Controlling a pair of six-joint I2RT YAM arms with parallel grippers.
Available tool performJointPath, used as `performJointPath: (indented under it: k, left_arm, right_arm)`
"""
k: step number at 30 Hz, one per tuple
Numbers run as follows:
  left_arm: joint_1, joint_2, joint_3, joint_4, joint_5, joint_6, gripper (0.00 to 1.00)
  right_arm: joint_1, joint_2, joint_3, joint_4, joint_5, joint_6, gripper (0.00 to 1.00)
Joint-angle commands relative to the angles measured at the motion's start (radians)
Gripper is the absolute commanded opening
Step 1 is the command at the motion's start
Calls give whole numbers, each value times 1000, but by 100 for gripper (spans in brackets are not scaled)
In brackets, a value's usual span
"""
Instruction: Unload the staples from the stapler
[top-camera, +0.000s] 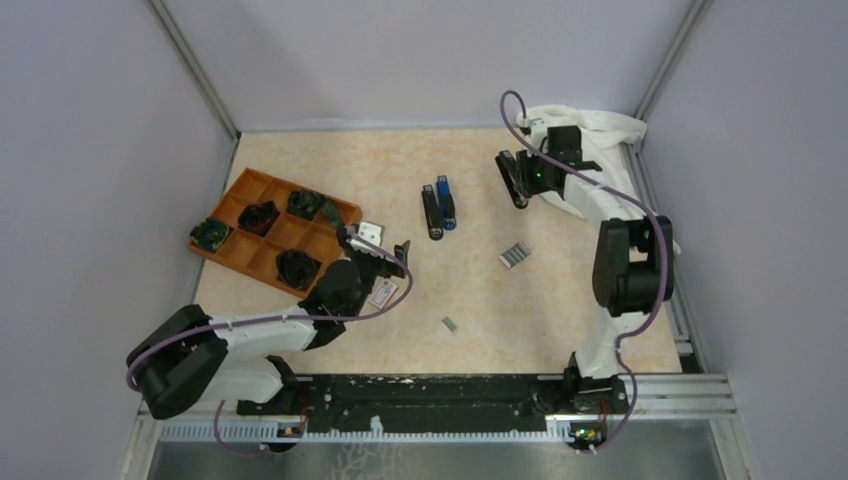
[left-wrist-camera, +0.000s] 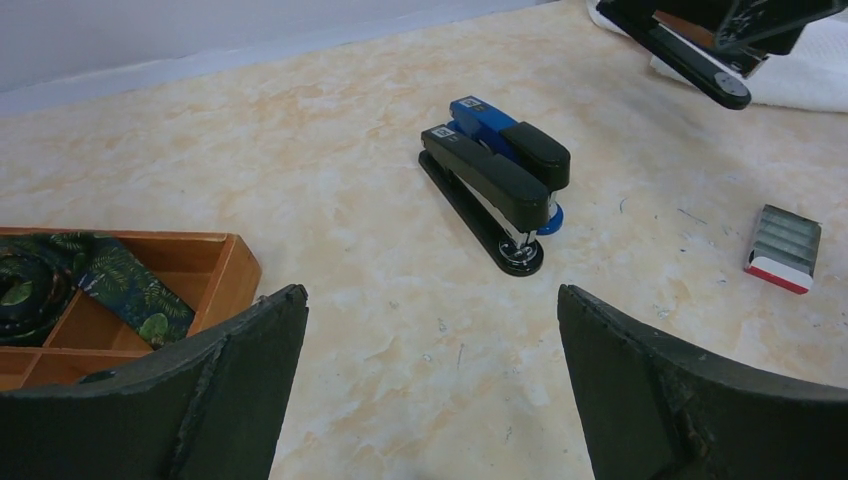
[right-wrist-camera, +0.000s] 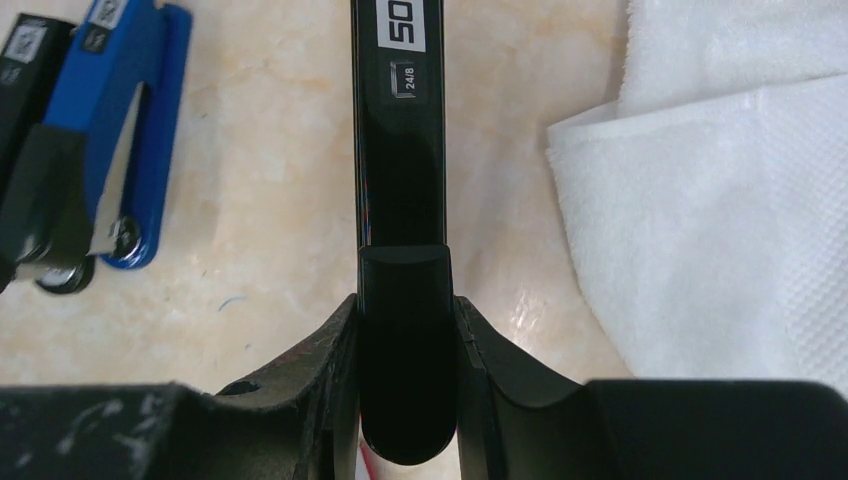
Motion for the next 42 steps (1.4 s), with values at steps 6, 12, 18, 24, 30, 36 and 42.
performJointPath:
  k: [6, 12, 18, 24, 30, 36, 42]
  left_arm:
    - [2, -53, -44, 64, -17, 7, 99]
    - [2, -79, -81, 100, -11, 8, 99]
    - [2, -80, -85, 105, 0, 12, 99]
    - [1, -86, -91, 112, 3, 13, 99]
    - [1, -81, -86, 111, -7, 10, 99]
    - [2, -77, -67, 88, 8, 15, 99]
    - [1, -118, -93, 93, -40, -9, 99]
  right_arm:
    - [51, 238, 303, -17, 166, 36, 4]
    - [52, 326, 399, -56, 168, 44, 8]
    - [51, 375, 454, -87, 156, 54, 21]
    - [51, 367, 487, -118, 152, 42, 46]
    - [53, 248, 456, -127, 125, -10, 62]
    - [54, 80, 349, -143, -272, -112, 63]
    - [114, 32, 266, -140, -502, -101, 63]
